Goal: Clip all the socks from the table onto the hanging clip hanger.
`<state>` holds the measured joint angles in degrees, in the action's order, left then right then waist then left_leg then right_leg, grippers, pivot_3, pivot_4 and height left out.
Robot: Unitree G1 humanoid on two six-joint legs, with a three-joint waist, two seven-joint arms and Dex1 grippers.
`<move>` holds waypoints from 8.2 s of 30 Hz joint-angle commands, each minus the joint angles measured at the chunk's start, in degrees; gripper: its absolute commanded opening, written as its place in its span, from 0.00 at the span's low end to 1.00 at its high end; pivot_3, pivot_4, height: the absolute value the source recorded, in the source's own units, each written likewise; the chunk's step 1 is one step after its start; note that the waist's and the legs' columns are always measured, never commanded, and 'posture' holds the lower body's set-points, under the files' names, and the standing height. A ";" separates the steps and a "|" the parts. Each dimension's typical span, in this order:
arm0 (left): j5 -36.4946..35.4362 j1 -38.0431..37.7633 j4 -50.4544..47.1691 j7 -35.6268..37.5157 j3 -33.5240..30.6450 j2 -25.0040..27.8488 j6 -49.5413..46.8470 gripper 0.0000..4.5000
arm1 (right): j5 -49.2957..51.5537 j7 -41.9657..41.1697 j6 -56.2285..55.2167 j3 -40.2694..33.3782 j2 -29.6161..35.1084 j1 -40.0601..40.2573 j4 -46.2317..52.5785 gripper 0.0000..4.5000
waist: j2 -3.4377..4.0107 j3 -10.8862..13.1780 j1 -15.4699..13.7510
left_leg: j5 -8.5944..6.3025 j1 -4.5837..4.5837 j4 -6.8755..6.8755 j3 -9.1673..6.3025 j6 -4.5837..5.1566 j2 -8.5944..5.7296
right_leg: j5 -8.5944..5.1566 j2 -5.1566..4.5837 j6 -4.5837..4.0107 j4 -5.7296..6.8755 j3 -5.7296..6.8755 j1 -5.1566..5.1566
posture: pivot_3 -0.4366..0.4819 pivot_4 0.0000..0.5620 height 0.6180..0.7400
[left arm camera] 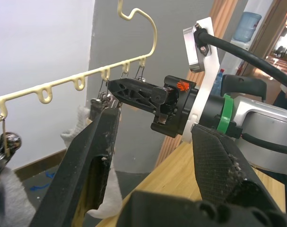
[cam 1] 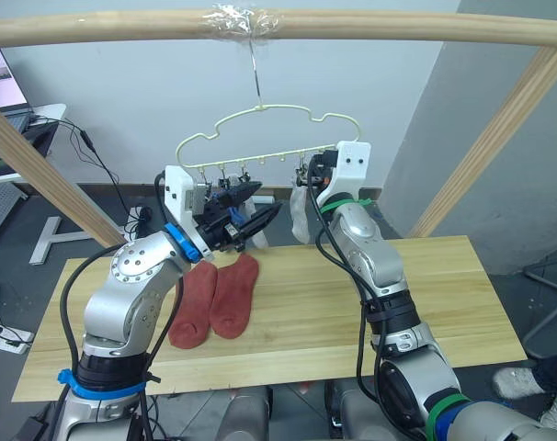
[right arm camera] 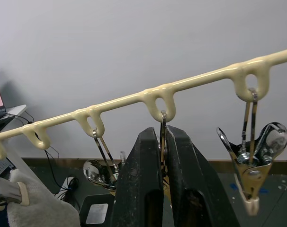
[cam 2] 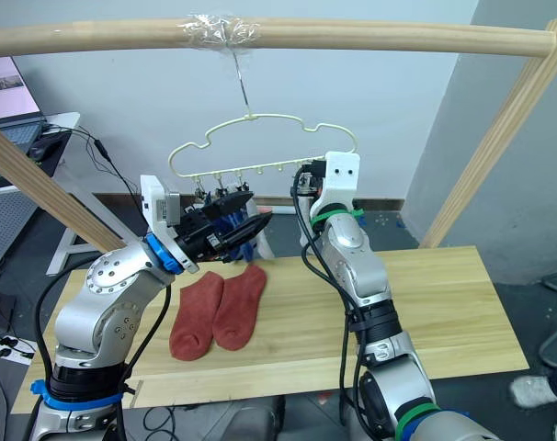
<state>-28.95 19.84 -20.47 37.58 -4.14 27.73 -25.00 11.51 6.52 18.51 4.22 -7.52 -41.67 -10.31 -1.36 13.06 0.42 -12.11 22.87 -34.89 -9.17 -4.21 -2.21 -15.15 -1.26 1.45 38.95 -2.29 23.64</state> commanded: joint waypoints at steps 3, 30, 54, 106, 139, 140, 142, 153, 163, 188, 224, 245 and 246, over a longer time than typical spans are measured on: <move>10.39 -4.61 2.14 -3.24 4.65 2.89 1.97 0.61 | -1.08 -7.60 3.59 1.66 4.25 -1.41 4.83 0.00 | 0.02 0.01 0.06 | 0.00 -0.02 0.03 0.04 0.01 -0.01 | 0.00 0.00 0.00 0.00 -0.04 0.00 | 0.62 0.37 1.00; 26.82 -8.73 38.27 -9.92 10.46 -5.23 3.33 0.67 | 1.02 -12.52 17.24 -2.89 9.19 0.73 14.93 0.00 | 0.06 0.04 0.45 | -0.01 0.02 0.04 0.00 0.01 0.03 | -0.05 -0.15 0.08 0.00 -0.01 0.06 | 0.54 0.38 1.00; 13.32 -8.96 15.04 1.13 10.50 -13.31 11.37 0.01 | 21.96 -8.18 48.37 -25.82 10.07 -8.99 15.73 0.00 | 0.06 0.08 0.84 | -0.01 0.10 0.03 -0.06 0.04 0.02 | -0.03 -0.36 0.03 -0.06 0.05 0.01 | 0.54 0.40 1.00; 15.58 0.87 18.33 -4.66 13.86 -21.56 16.63 0.00 | 36.74 -8.77 65.68 -36.37 12.93 -14.09 20.24 1.00 | 0.20 0.17 1.27 | -0.02 0.12 0.04 -0.01 0.09 -0.06 | -0.17 -0.09 0.27 -0.09 0.07 -0.02 | 0.52 0.38 1.00; 5.54 5.58 10.94 6.04 0.96 0.03 4.22 0.74 | -6.33 -3.07 10.87 4.06 11.25 15.82 32.08 0.80 | 0.18 0.18 1.38 | -0.02 0.12 0.05 0.01 0.05 0.05 | -0.23 -0.05 0.38 -0.24 -0.02 0.00 | 0.52 0.36 1.00; 5.66 5.56 11.31 6.34 0.87 0.33 4.55 0.74 | -6.73 -2.71 10.37 3.92 10.49 15.28 31.26 0.75 | 0.18 0.18 1.37 | -0.02 0.12 0.05 0.02 0.05 0.04 | -0.23 -0.05 0.38 -0.25 -0.02 0.00 | 0.52 0.36 1.00; 5.57 5.72 11.33 6.39 0.75 0.42 4.61 0.74 | -7.61 -2.37 9.56 3.63 9.48 14.56 29.97 0.69 | 0.18 0.18 1.34 | -0.02 0.12 0.05 0.02 0.05 0.05 | -0.23 -0.05 0.38 -0.25 -0.03 0.01 | 0.52 0.36 1.00; 5.54 5.31 9.39 5.39 1.21 -0.18 4.49 0.74 | -9.67 -1.78 7.96 2.41 6.90 14.25 26.06 0.41 | 0.18 0.18 1.31 | -0.02 0.12 0.06 0.00 0.05 0.08 | -0.22 -0.06 0.37 -0.23 -0.02 0.02 | 0.55 0.36 1.00; 1.74 5.53 4.37 8.14 1.73 0.50 2.09 0.74 | -9.90 -2.28 7.66 1.29 4.77 13.06 22.14 0.41 | 0.18 0.19 1.32 | -0.02 0.11 0.06 0.00 0.05 0.08 | -0.22 -0.06 0.36 -0.21 -0.03 0.02 | 0.56 0.38 1.00; 0.23 5.80 1.56 7.40 1.04 2.27 -0.64 0.74 | -10.06 -3.07 0.62 -0.33 0.16 4.12 9.49 0.41 | 0.20 0.20 1.32 | -0.03 0.09 0.06 0.01 0.06 0.04 | -0.09 -0.04 0.14 -0.09 -0.02 0.05 | 0.59 0.38 1.00; -1.97 5.25 -0.98 5.49 0.94 1.05 -1.39 0.74 | -12.52 -2.55 2.32 0.58 -0.64 4.24 9.89 0.41 | 0.20 0.20 1.27 | -0.02 0.09 0.06 0.01 0.06 0.03 | -0.08 -0.04 0.12 -0.08 -0.03 0.07 | 0.60 0.37 1.00; -4.33 5.77 -2.31 3.49 0.99 0.89 -3.07 0.74 | -12.94 -2.75 -1.13 -0.12 0.48 2.06 5.17 0.41 | 0.20 0.20 1.26 | -0.02 0.09 0.06 0.02 0.06 0.03 | -0.07 -0.03 0.10 -0.08 -0.02 0.07 | 0.60 0.38 1.00; -4.33 5.84 -2.23 3.41 1.06 0.94 -2.98 0.74 | -12.90 -2.76 -1.32 -0.21 0.56 1.94 4.92 0.41 | 0.20 0.20 1.26 | -0.02 0.09 0.06 0.02 0.06 0.03 | -0.07 -0.03 0.10 -0.08 -0.03 0.07 | 0.61 0.38 1.00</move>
<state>-32.61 24.81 -19.95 41.15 -1.99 28.69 -28.37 -1.05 3.83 18.87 3.98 -6.96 -38.15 -6.43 -1.16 13.27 1.68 -12.13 22.96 -34.82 -9.15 -4.15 -2.19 -15.22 -1.29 1.55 38.87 -2.32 23.71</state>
